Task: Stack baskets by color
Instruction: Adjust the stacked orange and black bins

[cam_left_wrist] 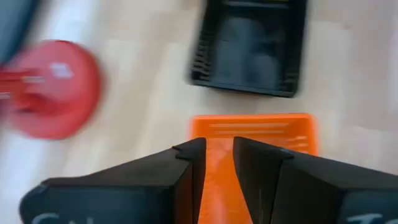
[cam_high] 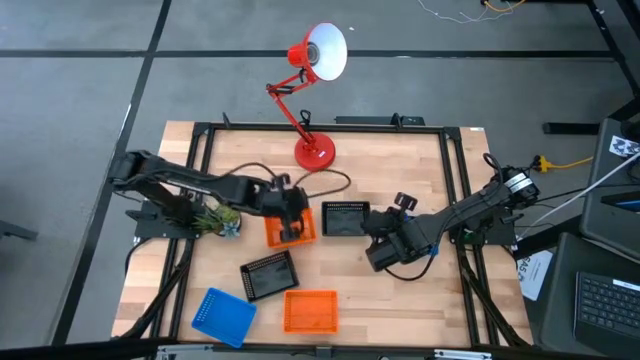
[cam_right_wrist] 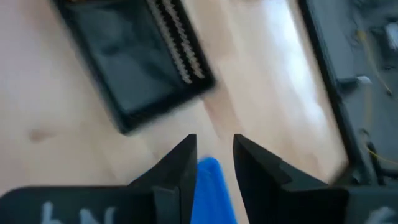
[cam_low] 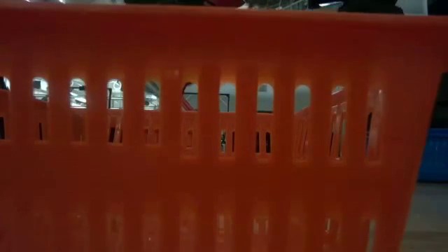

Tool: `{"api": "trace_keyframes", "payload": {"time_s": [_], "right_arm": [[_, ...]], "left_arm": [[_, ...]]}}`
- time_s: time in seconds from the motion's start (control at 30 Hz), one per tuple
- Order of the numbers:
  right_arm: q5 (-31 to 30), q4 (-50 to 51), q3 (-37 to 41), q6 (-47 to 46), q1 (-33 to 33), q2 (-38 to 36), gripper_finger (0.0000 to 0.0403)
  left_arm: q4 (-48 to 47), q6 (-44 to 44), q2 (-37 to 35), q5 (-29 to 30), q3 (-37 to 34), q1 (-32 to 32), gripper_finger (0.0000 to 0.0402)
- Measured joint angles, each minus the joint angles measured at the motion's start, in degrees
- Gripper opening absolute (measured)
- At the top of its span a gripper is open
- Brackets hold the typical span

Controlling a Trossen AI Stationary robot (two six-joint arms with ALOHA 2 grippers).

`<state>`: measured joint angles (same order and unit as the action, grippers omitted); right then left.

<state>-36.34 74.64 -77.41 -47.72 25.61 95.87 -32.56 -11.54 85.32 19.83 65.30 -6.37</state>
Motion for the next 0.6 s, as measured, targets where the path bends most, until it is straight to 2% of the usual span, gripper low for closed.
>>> {"api": "trace_keyframes", "payload": {"time_s": [0.2,0.37,0.6], "right_arm": [[0.0,-14.3,0.0,15.4,-2.1,0.1,0.0104],[0.7,-22.5,-0.1,24.5,-6.9,0.9,0.0103],[8.6,-27.3,0.0,33.7,-11.8,7.3,0.0103]], "left_arm": [[-11.8,-3.7,-9.0,8.8,0.0,0.0,0.0073],[-13.8,-7.7,-14.0,9.5,0.0,-0.4,0.0073],[-15.4,-7.8,-14.7,12.7,-0.1,-1.7,0.0073]]}}
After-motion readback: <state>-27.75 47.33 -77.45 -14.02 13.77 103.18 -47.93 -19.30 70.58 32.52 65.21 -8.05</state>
